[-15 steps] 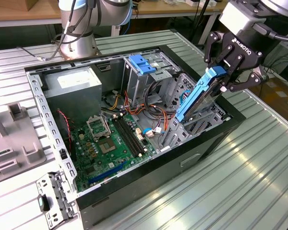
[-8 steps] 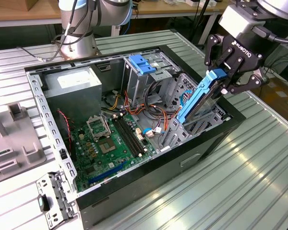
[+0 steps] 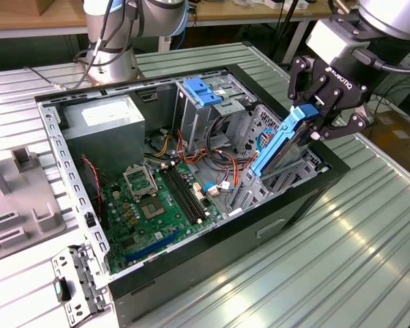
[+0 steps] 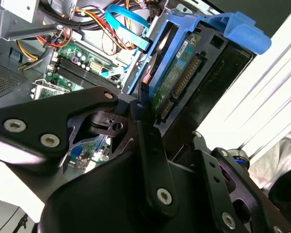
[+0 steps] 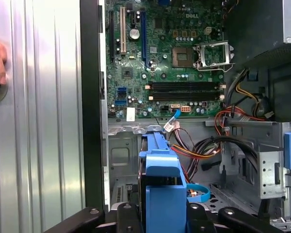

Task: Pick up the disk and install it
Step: 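Insert the disk into the insertion slot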

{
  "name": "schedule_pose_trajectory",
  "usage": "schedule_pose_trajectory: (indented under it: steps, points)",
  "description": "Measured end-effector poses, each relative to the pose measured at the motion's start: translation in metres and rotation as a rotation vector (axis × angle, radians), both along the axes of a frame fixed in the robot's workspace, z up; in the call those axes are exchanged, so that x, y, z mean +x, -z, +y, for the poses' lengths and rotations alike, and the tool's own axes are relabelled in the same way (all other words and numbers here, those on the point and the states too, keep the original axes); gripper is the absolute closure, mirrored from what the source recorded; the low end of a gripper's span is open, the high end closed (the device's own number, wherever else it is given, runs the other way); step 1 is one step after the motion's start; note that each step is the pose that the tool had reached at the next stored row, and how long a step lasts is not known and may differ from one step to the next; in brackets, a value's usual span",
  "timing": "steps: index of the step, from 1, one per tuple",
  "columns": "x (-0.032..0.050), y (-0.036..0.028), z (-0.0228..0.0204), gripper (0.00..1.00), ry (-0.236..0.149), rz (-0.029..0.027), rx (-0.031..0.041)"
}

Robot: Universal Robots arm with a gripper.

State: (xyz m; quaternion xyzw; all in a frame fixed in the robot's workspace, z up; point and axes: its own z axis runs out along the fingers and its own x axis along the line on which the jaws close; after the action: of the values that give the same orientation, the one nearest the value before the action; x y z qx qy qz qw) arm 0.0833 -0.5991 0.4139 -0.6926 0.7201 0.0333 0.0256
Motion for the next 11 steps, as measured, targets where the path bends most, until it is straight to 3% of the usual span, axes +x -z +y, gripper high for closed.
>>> schedule_pose_trajectory:
  steps: [11]
  points:
    - [0.0000, 0.0103, 0.0000, 0.64, 0.000, 0.0000, 0.0001]
